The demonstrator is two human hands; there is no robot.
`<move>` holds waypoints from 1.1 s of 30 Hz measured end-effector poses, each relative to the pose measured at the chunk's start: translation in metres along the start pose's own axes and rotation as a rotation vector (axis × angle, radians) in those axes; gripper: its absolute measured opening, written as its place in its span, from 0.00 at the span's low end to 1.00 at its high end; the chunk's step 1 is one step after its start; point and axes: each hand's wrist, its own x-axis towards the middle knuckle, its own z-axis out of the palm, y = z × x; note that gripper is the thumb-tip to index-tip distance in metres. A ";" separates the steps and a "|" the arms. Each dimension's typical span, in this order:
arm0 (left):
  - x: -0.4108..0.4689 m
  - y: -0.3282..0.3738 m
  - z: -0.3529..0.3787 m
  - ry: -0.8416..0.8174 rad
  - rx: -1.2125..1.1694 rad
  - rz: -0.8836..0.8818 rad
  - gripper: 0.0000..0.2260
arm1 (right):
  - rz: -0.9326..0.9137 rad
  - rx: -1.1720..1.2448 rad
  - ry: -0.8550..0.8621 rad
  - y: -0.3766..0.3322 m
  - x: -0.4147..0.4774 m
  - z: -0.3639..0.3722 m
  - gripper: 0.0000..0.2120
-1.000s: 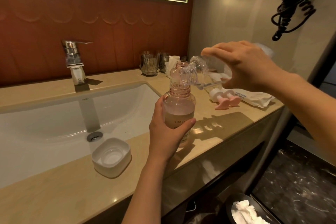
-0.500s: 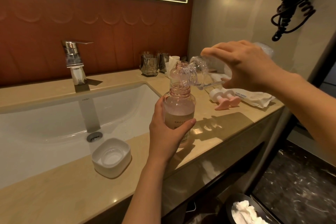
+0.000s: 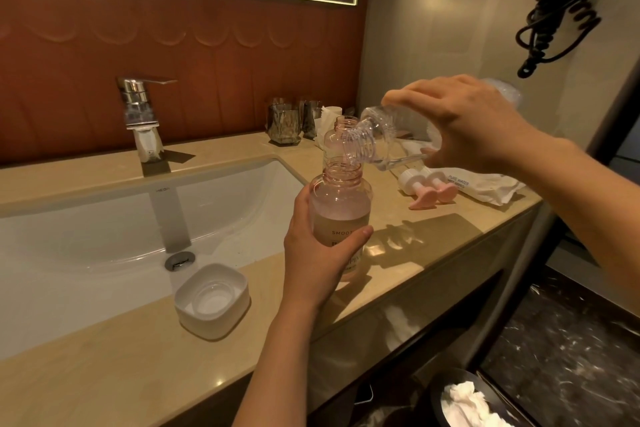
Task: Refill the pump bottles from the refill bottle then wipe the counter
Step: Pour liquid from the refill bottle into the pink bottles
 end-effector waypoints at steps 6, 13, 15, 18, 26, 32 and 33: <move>0.000 0.001 0.000 0.001 0.006 0.001 0.38 | -0.005 -0.003 -0.003 0.000 0.001 -0.001 0.46; 0.000 0.001 0.001 0.009 0.002 -0.003 0.40 | -0.016 -0.003 0.009 0.000 0.001 -0.001 0.46; -0.001 0.001 0.001 0.007 0.001 -0.004 0.39 | -0.019 -0.003 0.010 0.001 0.001 -0.001 0.46; 0.000 0.000 0.001 0.003 0.007 0.000 0.38 | -0.021 -0.007 0.007 0.001 0.002 -0.001 0.46; 0.001 -0.002 0.001 0.008 0.005 -0.001 0.40 | -0.033 -0.016 0.011 0.001 0.003 -0.002 0.46; 0.001 -0.003 0.001 0.011 0.017 0.001 0.39 | -0.031 -0.017 0.006 0.002 0.003 -0.001 0.45; 0.002 -0.003 0.001 0.012 0.019 0.001 0.39 | -0.029 -0.016 0.002 0.002 0.003 -0.001 0.45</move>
